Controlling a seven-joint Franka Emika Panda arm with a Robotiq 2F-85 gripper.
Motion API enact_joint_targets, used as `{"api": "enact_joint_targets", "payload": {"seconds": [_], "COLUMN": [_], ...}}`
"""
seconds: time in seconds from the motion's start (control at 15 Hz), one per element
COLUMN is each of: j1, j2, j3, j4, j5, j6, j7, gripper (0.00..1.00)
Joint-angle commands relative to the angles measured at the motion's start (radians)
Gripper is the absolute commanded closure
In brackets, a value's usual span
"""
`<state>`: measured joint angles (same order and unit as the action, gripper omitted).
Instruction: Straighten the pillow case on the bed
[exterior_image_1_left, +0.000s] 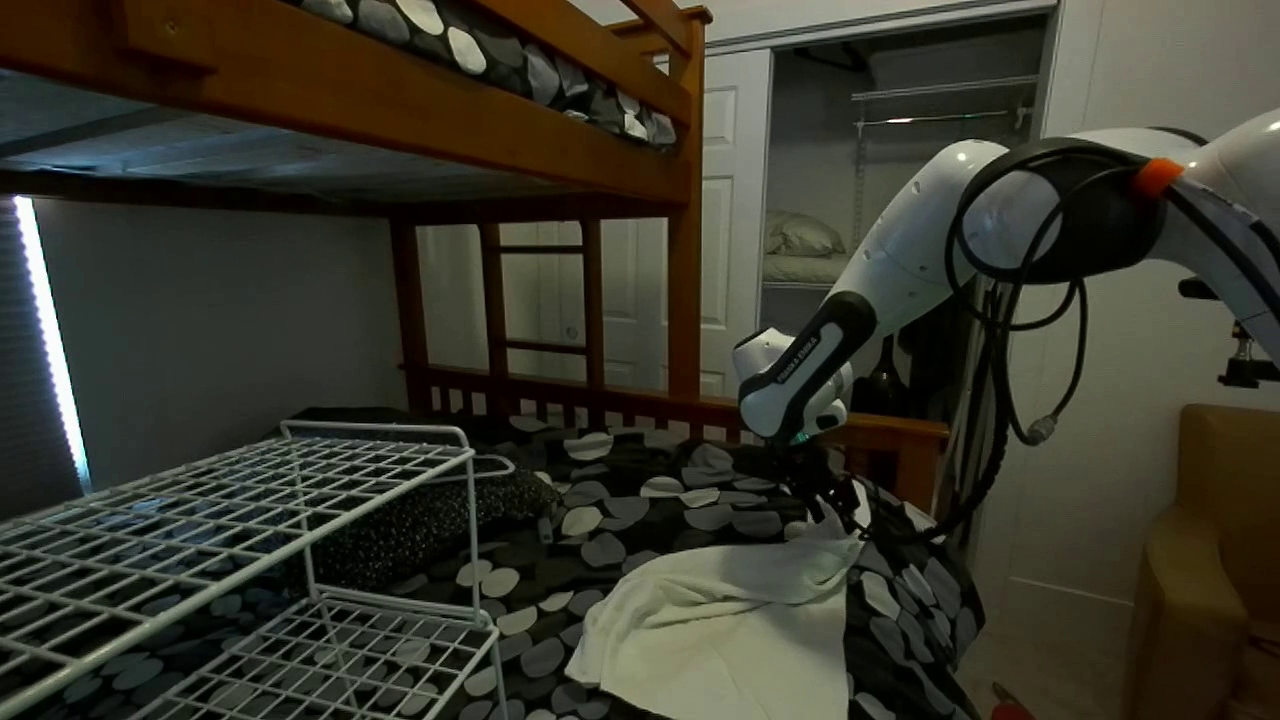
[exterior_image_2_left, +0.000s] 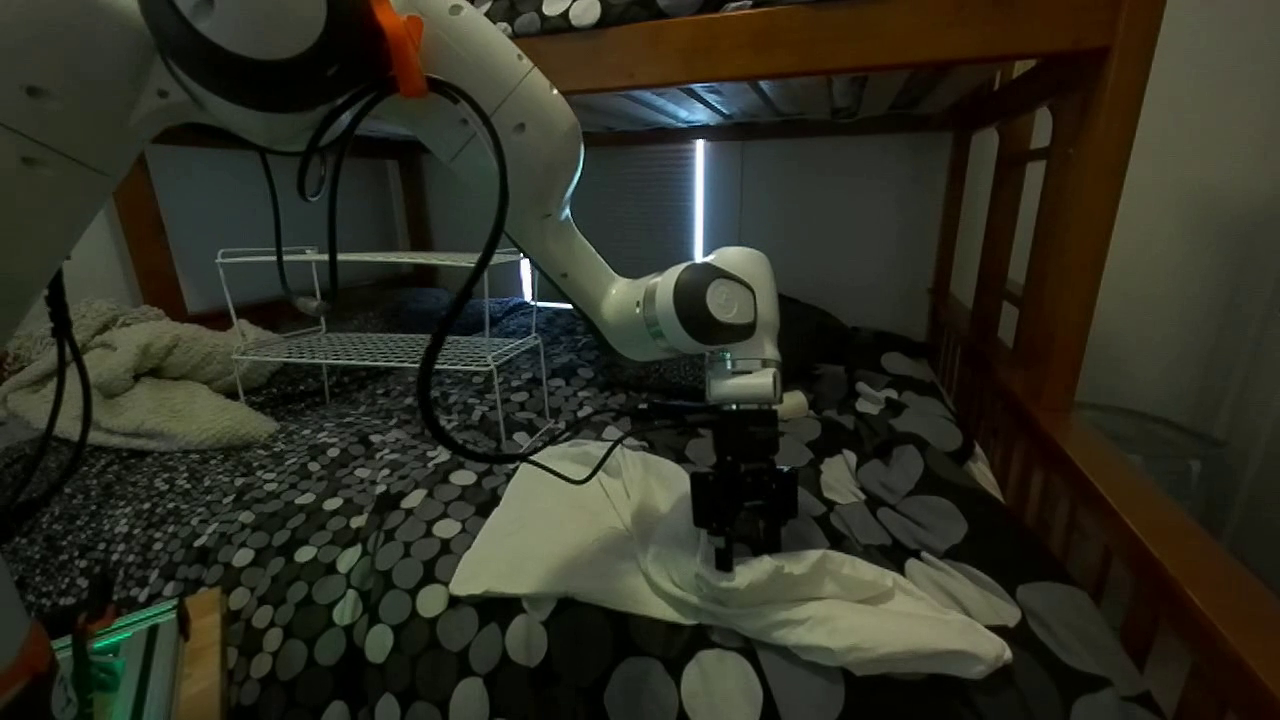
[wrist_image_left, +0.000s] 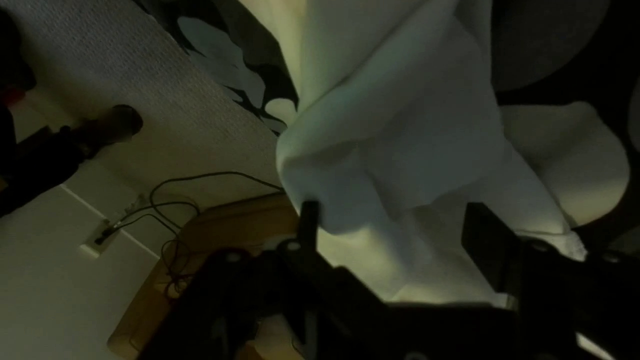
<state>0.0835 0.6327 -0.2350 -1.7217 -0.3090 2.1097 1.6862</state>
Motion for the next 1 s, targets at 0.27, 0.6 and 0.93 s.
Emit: {"api": "enact_joint_targets", "payload": {"seconds": [0.27,0.6,0.93], "j1": [-0.009,-0.017,-0.017], "j2": [0.077,0.123,0.171], "j3": [0.009,0.018,0.009], "j4": [0.128,0.208,0.268], "j5": [0.03,0.058,0.081], "j6": [-0.142,-0.233,-0.203], "j7": [0.058,0.078,0.173], "gripper": [0.43,0.52,0.42]}}
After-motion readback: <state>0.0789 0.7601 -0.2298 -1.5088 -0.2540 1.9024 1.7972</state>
